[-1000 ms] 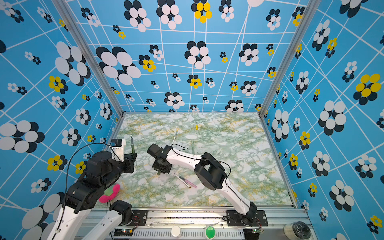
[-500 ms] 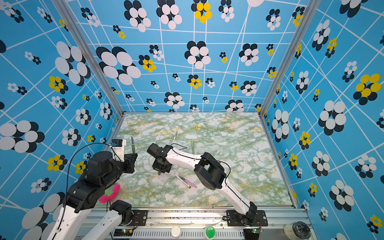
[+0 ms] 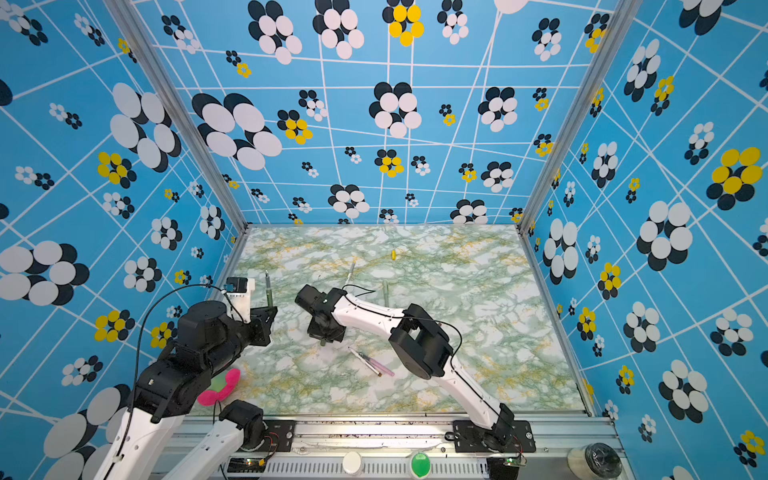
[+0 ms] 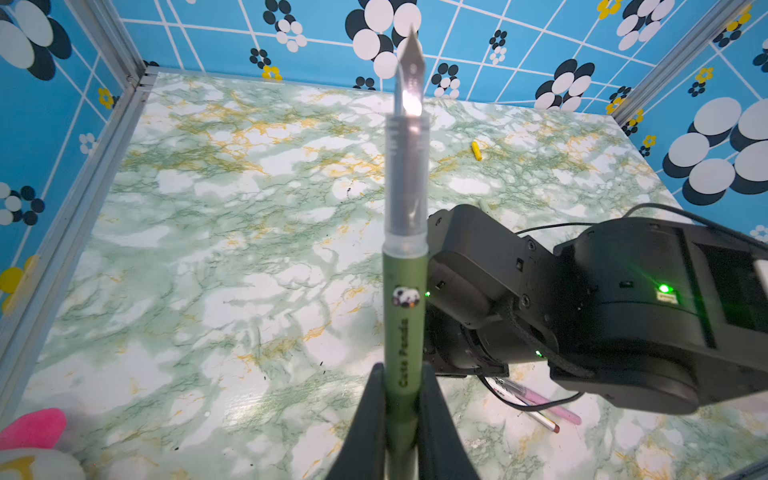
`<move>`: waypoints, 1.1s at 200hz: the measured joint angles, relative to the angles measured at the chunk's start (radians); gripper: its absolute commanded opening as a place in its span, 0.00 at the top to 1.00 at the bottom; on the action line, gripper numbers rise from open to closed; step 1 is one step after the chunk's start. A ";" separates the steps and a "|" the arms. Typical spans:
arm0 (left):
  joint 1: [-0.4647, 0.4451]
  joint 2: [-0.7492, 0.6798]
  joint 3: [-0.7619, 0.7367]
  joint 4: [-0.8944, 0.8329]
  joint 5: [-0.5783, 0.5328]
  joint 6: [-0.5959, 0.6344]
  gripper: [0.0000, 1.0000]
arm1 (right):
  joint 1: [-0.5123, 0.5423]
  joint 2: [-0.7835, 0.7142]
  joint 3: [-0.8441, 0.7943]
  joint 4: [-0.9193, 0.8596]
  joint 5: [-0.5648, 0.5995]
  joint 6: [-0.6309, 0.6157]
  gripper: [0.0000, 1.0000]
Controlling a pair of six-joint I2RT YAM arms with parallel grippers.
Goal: Insert the pens into the pen caps
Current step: 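Grasp the dark green cap on the table with the right gripper, then lift the cap above the pen tip held by the left gripper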
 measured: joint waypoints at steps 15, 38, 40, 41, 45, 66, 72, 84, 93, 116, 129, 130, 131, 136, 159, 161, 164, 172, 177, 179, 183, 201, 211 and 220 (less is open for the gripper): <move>0.000 0.013 -0.009 0.015 0.028 -0.004 1.00 | -0.014 -0.035 -0.004 -0.004 0.037 -0.039 0.91; -0.001 0.045 -0.023 0.047 0.092 -0.020 1.00 | -0.047 -0.153 -0.030 -0.004 0.086 -0.098 0.91; -0.001 0.049 -0.024 0.050 0.099 -0.022 1.00 | -0.050 -0.166 -0.034 -0.003 0.089 -0.103 0.91; -0.002 0.050 -0.025 0.051 0.101 -0.022 1.00 | -0.051 -0.170 -0.035 -0.002 0.090 -0.104 0.91; -0.002 0.058 -0.027 0.058 0.114 -0.026 1.00 | -0.059 -0.197 -0.043 0.001 0.097 -0.113 0.91; -0.026 0.103 -0.033 0.091 0.159 -0.038 1.00 | -0.103 -0.325 -0.092 0.024 0.116 -0.150 0.91; -0.043 0.120 -0.033 0.097 0.166 -0.041 1.00 | -0.118 -0.360 -0.111 0.031 0.122 -0.159 0.91; -0.084 0.153 -0.033 0.113 0.174 -0.045 1.00 | -0.147 -0.420 -0.151 0.045 0.128 -0.180 0.91; -0.123 0.182 -0.033 0.124 0.172 -0.045 1.00 | -0.169 -0.455 -0.183 0.055 0.130 -0.196 0.91; -0.226 0.264 -0.033 0.159 0.169 -0.055 1.00 | -0.225 -0.524 -0.285 0.097 0.129 -0.236 0.91; -0.265 0.311 -0.033 0.182 0.169 -0.064 1.00 | -0.256 -0.549 -0.335 0.108 0.123 -0.259 0.91; -0.267 0.313 -0.033 0.184 0.169 -0.064 1.00 | -0.257 -0.550 -0.337 0.108 0.122 -0.259 0.91; -0.270 0.318 -0.033 0.188 0.169 -0.067 1.00 | -0.260 -0.553 -0.342 0.109 0.122 -0.261 0.91; -0.280 0.336 -0.033 0.197 0.170 -0.074 1.00 | -0.272 -0.561 -0.361 0.114 0.120 -0.267 0.91; -0.319 0.407 -0.033 0.238 0.172 -0.090 1.00 | -0.330 -0.618 -0.459 0.141 0.102 -0.293 0.90; -0.323 0.413 -0.033 0.241 0.172 -0.093 1.00 | -0.336 -0.623 -0.468 0.144 0.100 -0.294 0.91; -0.328 0.420 -0.033 0.246 0.171 -0.095 1.00 | -0.342 -0.630 -0.477 0.146 0.094 -0.297 0.91; -0.343 0.441 -0.033 0.259 0.171 -0.098 1.00 | -0.362 -0.649 -0.501 0.151 0.081 -0.306 0.90; -0.354 0.454 -0.033 0.266 0.170 -0.100 1.00 | -0.373 -0.659 -0.511 0.153 0.072 -0.309 0.90; -0.358 0.459 -0.033 0.269 0.170 -0.100 1.00 | -0.378 -0.663 -0.515 0.154 0.069 -0.311 0.90; -0.365 0.470 -0.033 0.273 0.169 -0.101 1.00 | -0.386 -0.670 -0.520 0.156 0.061 -0.315 0.90; -0.391 0.517 -0.033 0.291 0.168 -0.101 1.00 | -0.409 -0.703 -0.540 0.191 0.027 -0.331 0.90; -0.402 0.540 -0.033 0.301 0.168 -0.102 1.00 | -0.414 -0.722 -0.552 0.214 0.005 -0.339 0.90; -0.408 0.558 -0.033 0.313 0.169 -0.105 1.00 | -0.417 -0.736 -0.558 0.231 -0.016 -0.348 0.90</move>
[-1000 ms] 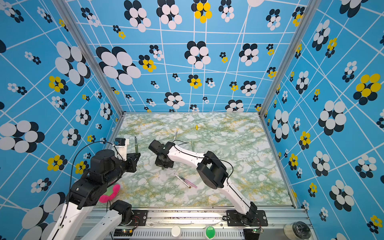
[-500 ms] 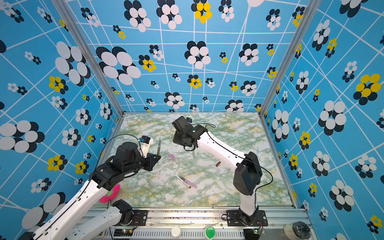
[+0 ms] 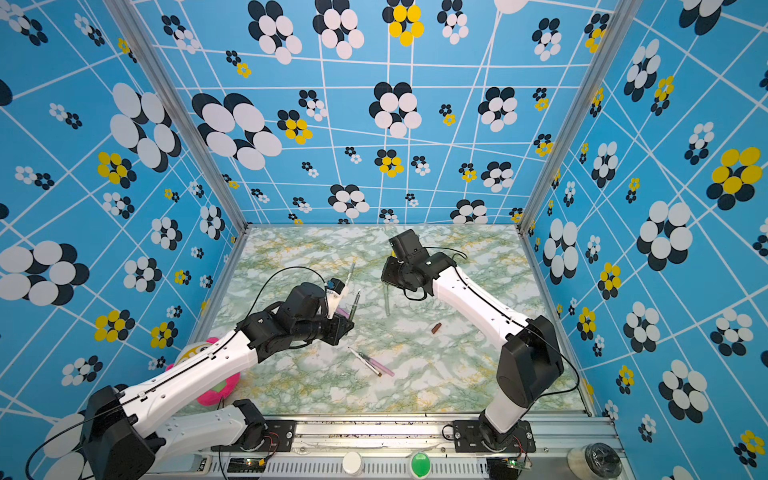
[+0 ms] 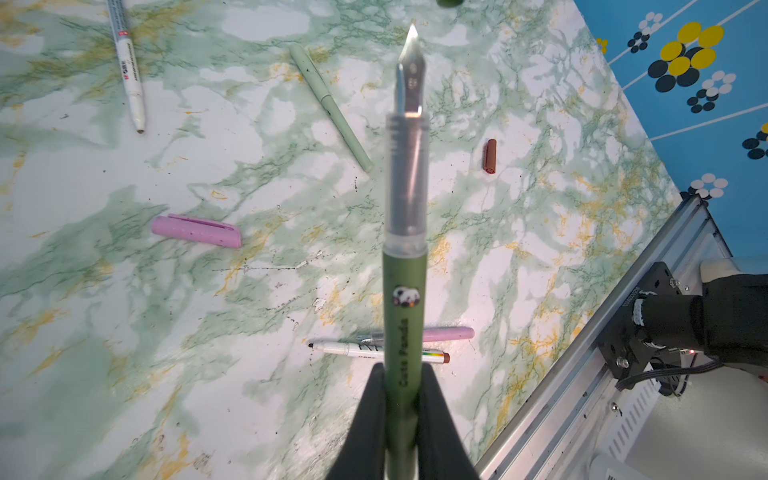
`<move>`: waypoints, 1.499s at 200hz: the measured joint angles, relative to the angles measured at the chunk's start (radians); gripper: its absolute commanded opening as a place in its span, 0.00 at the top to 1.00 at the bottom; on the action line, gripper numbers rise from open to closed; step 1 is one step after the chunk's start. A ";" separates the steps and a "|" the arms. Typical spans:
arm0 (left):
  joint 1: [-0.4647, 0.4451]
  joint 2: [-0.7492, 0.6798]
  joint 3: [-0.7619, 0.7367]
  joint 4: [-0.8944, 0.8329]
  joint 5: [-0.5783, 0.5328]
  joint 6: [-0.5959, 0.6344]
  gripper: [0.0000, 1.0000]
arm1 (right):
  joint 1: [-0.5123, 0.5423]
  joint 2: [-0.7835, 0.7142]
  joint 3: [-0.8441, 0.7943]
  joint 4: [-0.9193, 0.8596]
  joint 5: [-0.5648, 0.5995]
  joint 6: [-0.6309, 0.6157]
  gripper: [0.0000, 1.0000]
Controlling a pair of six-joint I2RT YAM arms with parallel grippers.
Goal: Insert the pens into the pen caps
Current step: 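Lift the cap above the pen tip held by the left gripper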
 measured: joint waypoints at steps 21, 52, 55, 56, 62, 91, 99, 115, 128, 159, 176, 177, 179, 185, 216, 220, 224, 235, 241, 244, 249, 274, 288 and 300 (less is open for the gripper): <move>-0.005 0.031 0.001 0.023 0.000 -0.002 1.00 | -0.002 -0.020 -0.002 0.039 -0.050 -0.019 0.90; -0.006 0.061 0.014 0.040 0.001 -0.005 1.00 | -0.002 -0.029 -0.011 0.090 -0.124 -0.027 0.90; -0.007 0.063 0.017 0.042 0.001 -0.005 1.00 | -0.002 -0.029 -0.013 0.096 -0.130 -0.027 0.90; -0.007 0.063 0.018 0.043 0.001 -0.006 1.00 | -0.002 -0.029 -0.013 0.098 -0.132 -0.027 0.90; -0.008 0.065 0.021 0.046 0.001 -0.009 1.00 | -0.002 -0.029 -0.016 0.106 -0.145 -0.027 0.90; -0.011 0.070 0.033 0.061 0.003 -0.016 1.00 | -0.002 -0.030 -0.030 0.127 -0.184 -0.030 0.90; -0.011 0.069 0.034 0.064 0.003 -0.018 1.00 | -0.002 -0.031 -0.032 0.130 -0.192 -0.030 0.90; -0.011 0.071 0.035 0.069 0.003 -0.019 1.00 | -0.002 -0.032 -0.039 0.145 -0.209 -0.029 0.90; -0.011 0.071 0.035 0.069 0.003 -0.019 1.00 | -0.002 -0.032 -0.042 0.151 -0.222 -0.029 0.90; -0.012 0.071 0.035 0.070 0.003 -0.019 1.00 | -0.002 -0.032 -0.046 0.156 -0.235 -0.029 0.90; -0.012 0.071 0.035 0.070 0.003 -0.019 1.00 | -0.002 -0.032 -0.046 0.157 -0.241 -0.029 0.90; -0.012 0.071 0.035 0.070 0.003 -0.019 1.00 | -0.002 -0.032 -0.046 0.157 -0.241 -0.029 0.90; -0.012 0.071 0.035 0.070 0.003 -0.019 1.00 | -0.002 -0.032 -0.046 0.158 -0.242 -0.029 0.90; -0.012 0.071 0.035 0.070 0.003 -0.019 1.00 | -0.002 -0.032 -0.046 0.159 -0.245 -0.029 0.90; -0.012 0.071 0.035 0.070 0.003 -0.019 1.00 | -0.002 -0.032 -0.046 0.163 -0.255 -0.025 0.90; -0.012 0.071 0.035 0.070 0.003 -0.019 1.00 | -0.002 -0.032 -0.046 0.164 -0.256 -0.025 0.90; -0.012 0.071 0.035 0.070 0.003 -0.019 1.00 | -0.002 -0.032 -0.046 0.166 -0.257 -0.025 0.90; -0.012 0.071 0.035 0.070 0.002 -0.019 1.00 | -0.002 -0.032 -0.046 0.170 -0.259 -0.025 0.90; -0.012 0.071 0.035 0.070 0.000 -0.019 1.00 | -0.002 -0.032 -0.046 0.174 -0.262 -0.024 0.90; -0.012 0.071 0.035 0.070 0.000 -0.019 1.00 | -0.002 -0.032 -0.046 0.174 -0.262 -0.024 0.90; -0.012 0.071 0.035 0.070 0.000 -0.019 1.00 | -0.002 -0.032 -0.046 0.175 -0.262 -0.022 0.90; -0.012 0.071 0.035 0.070 -0.005 -0.019 1.00 | -0.002 -0.033 -0.051 0.180 -0.270 -0.018 0.91; -0.012 0.071 0.035 0.070 -0.012 -0.019 1.00 | -0.002 -0.034 -0.057 0.181 -0.274 -0.017 0.91; -0.012 0.071 0.035 0.070 -0.015 -0.019 1.00 | -0.002 -0.034 -0.060 0.181 -0.277 -0.014 0.91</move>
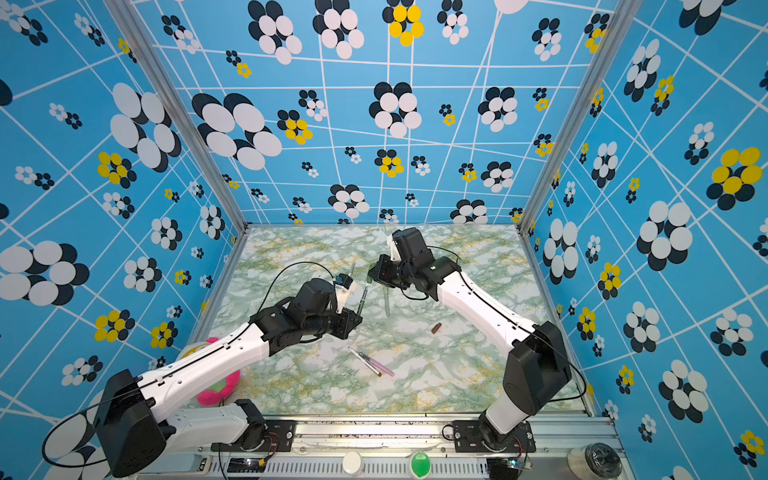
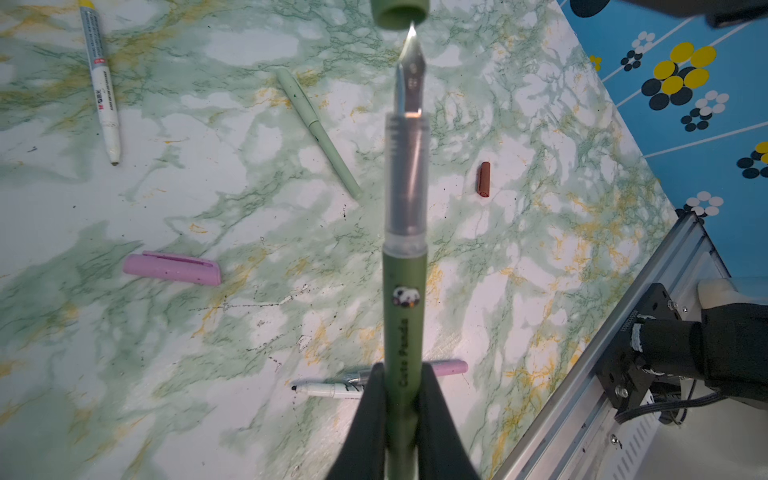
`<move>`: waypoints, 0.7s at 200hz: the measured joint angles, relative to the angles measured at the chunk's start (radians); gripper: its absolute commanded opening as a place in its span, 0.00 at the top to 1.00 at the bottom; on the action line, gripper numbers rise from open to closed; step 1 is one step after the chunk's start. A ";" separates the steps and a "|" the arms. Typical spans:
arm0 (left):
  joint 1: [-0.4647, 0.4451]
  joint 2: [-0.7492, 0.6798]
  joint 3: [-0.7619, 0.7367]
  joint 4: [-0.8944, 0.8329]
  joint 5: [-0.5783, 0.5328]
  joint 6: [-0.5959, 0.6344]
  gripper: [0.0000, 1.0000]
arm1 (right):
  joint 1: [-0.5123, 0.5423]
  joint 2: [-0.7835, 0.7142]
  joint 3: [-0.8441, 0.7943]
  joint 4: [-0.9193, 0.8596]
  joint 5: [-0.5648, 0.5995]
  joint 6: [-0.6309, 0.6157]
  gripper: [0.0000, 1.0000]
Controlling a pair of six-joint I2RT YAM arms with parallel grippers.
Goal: Insert the pens into the pen caps
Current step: 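Lift the cap above the pen tip held by the left gripper, then lower the dark green cap onto the pen nib with the right gripper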
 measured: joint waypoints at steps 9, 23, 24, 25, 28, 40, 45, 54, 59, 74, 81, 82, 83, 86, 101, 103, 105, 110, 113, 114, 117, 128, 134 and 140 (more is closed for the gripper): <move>0.000 0.000 0.000 0.000 -0.001 0.000 1.00 | 0.000 -0.002 -0.003 0.002 -0.001 0.000 0.91; 0.000 0.000 0.000 0.000 -0.003 0.000 1.00 | 0.000 -0.006 -0.011 0.001 -0.004 0.000 0.91; 0.000 0.000 0.000 0.000 -0.003 0.000 1.00 | 0.000 -0.007 -0.012 0.001 -0.004 0.000 0.91; 0.000 0.000 0.000 0.000 -0.003 0.000 1.00 | 0.000 -0.007 -0.013 0.001 -0.004 0.000 0.91; 0.000 0.000 0.000 0.000 -0.004 0.000 1.00 | 0.000 -0.008 -0.014 0.001 -0.005 0.000 0.91; 0.000 0.001 0.000 0.000 -0.004 0.000 1.00 | 0.000 -0.009 -0.014 0.001 -0.006 0.000 0.91; 0.000 0.002 0.000 0.001 -0.004 0.000 1.00 | 0.000 -0.010 -0.014 0.002 -0.007 0.000 0.91; 0.000 0.006 0.000 0.003 -0.004 0.000 1.00 | 0.000 -0.010 -0.014 0.003 -0.007 0.000 0.91; 0.000 0.010 0.000 0.004 -0.004 0.000 1.00 | 0.000 -0.010 -0.014 0.003 -0.007 0.000 0.91; 0.000 0.015 0.000 0.007 -0.004 0.000 1.00 | 0.000 -0.011 -0.014 0.002 -0.006 0.000 0.91; 0.000 0.017 0.000 0.007 -0.004 0.000 1.00 | 0.000 -0.011 -0.014 0.003 -0.006 0.000 0.91; 0.000 0.017 0.000 0.008 -0.004 0.000 1.00 | 0.000 -0.011 -0.014 0.003 -0.006 0.000 0.91; 0.000 0.017 0.000 0.007 -0.004 0.000 1.00 | 0.000 -0.011 -0.014 0.003 -0.006 0.000 0.91; 0.000 0.017 0.000 0.008 -0.004 0.000 1.00 | 0.000 -0.011 -0.014 0.003 -0.006 0.000 0.91; 0.000 0.018 0.000 0.007 -0.004 0.000 1.00 | 0.000 -0.011 -0.014 0.003 -0.006 0.001 0.91; 0.000 0.018 0.000 0.007 -0.004 0.000 1.00 | 0.000 -0.011 -0.014 0.003 -0.006 0.001 0.91; 0.000 0.018 0.000 0.008 -0.004 0.000 1.00 | 0.000 -0.011 -0.014 0.003 -0.006 0.001 0.91; 0.000 0.018 0.000 0.008 -0.004 0.000 1.00 | 0.000 -0.011 -0.014 0.003 -0.006 0.001 0.91; 0.000 0.018 0.000 0.008 -0.004 0.000 1.00 | 0.000 -0.011 -0.014 0.004 -0.007 0.002 0.91; 0.000 0.018 0.000 0.007 -0.004 0.000 1.00 | 0.000 -0.011 -0.014 0.004 -0.006 0.002 0.91; 0.000 0.018 0.001 0.007 -0.004 0.000 1.00 | 0.000 -0.011 -0.014 0.005 -0.007 0.004 0.91; 0.000 0.018 0.001 0.008 -0.004 0.000 1.00 | 0.000 -0.011 -0.014 0.005 -0.007 0.004 0.91; 0.000 0.018 0.001 0.007 -0.003 0.000 1.00 | 0.000 -0.011 -0.014 0.008 -0.007 0.005 0.91; 0.000 0.018 0.001 0.007 -0.003 0.000 1.00 | 0.000 -0.011 -0.014 0.012 -0.008 0.005 0.91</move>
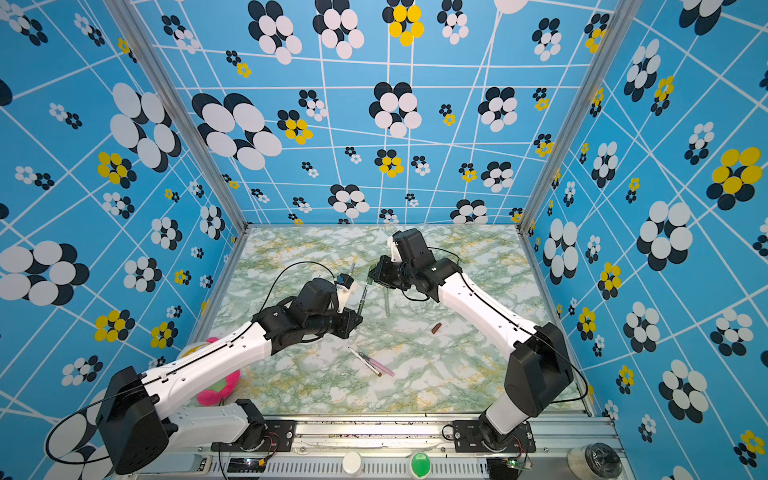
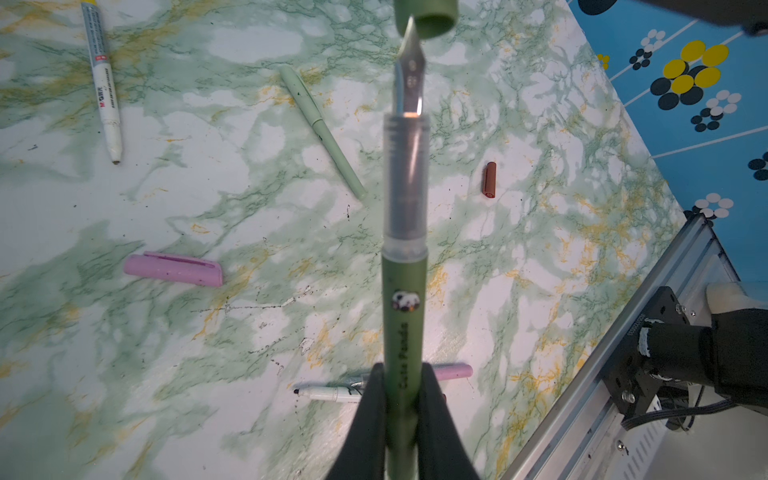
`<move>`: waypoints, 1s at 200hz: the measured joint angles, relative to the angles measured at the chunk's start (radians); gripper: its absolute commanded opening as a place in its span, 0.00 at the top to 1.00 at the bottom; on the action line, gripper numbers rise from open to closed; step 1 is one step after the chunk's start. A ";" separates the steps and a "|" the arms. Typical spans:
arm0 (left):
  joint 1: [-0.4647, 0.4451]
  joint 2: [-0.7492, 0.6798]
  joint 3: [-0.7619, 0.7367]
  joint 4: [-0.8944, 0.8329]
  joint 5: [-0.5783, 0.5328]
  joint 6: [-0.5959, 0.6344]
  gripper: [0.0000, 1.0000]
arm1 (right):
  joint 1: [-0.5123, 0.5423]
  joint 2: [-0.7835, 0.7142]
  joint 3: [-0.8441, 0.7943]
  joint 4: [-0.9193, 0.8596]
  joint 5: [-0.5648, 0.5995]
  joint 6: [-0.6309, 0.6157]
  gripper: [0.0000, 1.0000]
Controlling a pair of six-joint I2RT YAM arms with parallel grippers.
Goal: Insert the pens into the pen caps
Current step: 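Lower the dark green cap onto the pen nib with the right gripper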
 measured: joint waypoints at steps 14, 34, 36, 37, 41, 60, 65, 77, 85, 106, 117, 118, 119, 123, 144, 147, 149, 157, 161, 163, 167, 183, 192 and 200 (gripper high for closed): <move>0.000 0.001 0.000 0.000 0.000 0.000 1.00 | 0.000 0.000 0.000 0.008 0.000 0.000 0.91; 0.000 0.001 0.000 0.000 0.000 0.000 1.00 | 0.000 0.000 0.000 0.011 0.000 0.003 0.91; 0.000 0.001 0.000 0.000 0.000 0.000 1.00 | 0.000 0.000 0.000 0.011 0.000 0.003 0.91; 0.000 0.001 0.000 0.000 0.000 0.000 1.00 | 0.000 0.000 0.000 0.011 0.000 0.003 0.91; 0.000 0.001 0.000 0.000 0.000 0.000 1.00 | 0.000 0.000 0.000 0.011 0.000 0.003 0.91; 0.000 0.001 0.000 0.000 0.000 0.000 1.00 | 0.000 0.000 0.000 0.011 0.000 0.003 0.91; 0.000 0.001 0.000 0.000 0.000 0.000 1.00 | 0.000 0.000 0.000 0.011 0.000 0.003 0.91; 0.000 0.001 0.002 0.000 0.000 0.000 1.00 | 0.000 0.000 0.000 0.011 0.000 0.003 0.92; 0.000 0.001 0.004 0.000 0.000 0.000 1.00 | 0.000 0.000 0.000 0.011 0.000 0.003 0.92; 0.000 0.001 0.006 0.000 -0.001 0.000 1.00 | 0.003 0.000 0.000 0.011 0.000 0.003 0.92; 0.000 0.001 0.006 0.000 -0.002 0.000 1.00 | 0.007 0.000 0.000 0.011 0.000 0.003 0.92; 0.000 0.001 0.006 0.000 -0.002 0.000 1.00 | 0.008 0.000 0.000 0.011 0.000 0.003 0.92; 0.000 0.001 0.006 0.000 -0.002 0.000 1.00 | 0.008 0.000 0.000 0.011 0.000 0.003 0.92; 0.000 0.001 0.006 0.000 -0.002 0.000 1.00 | 0.010 0.000 0.000 0.011 0.000 0.003 0.92; 0.000 0.001 0.006 0.000 -0.008 0.000 1.00 | 0.017 0.000 0.000 0.011 0.000 0.002 0.92; 0.000 0.002 0.006 0.000 -0.008 0.000 1.00 | 0.018 0.000 0.000 0.011 0.000 0.002 0.92; 0.000 0.002 0.006 0.000 -0.008 0.000 1.00 | 0.018 0.000 0.000 0.011 0.000 0.002 0.92; 0.000 0.002 0.006 0.000 -0.008 0.000 1.00 | 0.019 0.000 0.000 0.011 0.001 0.002 0.92; 0.000 0.002 0.006 0.000 -0.009 0.000 1.00 | 0.020 0.000 0.000 0.011 0.001 0.001 0.92; 0.000 0.002 0.006 0.000 -0.009 0.000 1.00 | 0.020 0.000 0.000 0.010 0.001 0.001 0.92; 0.000 0.002 0.006 0.000 -0.009 0.000 1.00 | 0.020 0.000 0.000 0.010 0.001 -0.002 0.92; 0.000 0.002 0.006 0.000 -0.013 0.000 1.00 | 0.020 0.000 0.000 0.010 0.002 -0.003 0.92; 0.000 0.002 0.006 0.000 -0.016 0.000 1.00 | 0.020 0.000 0.000 0.010 0.003 -0.005 0.92; 0.000 0.002 0.006 0.000 -0.017 0.000 1.00 | 0.021 0.000 0.000 0.010 0.005 -0.005 0.93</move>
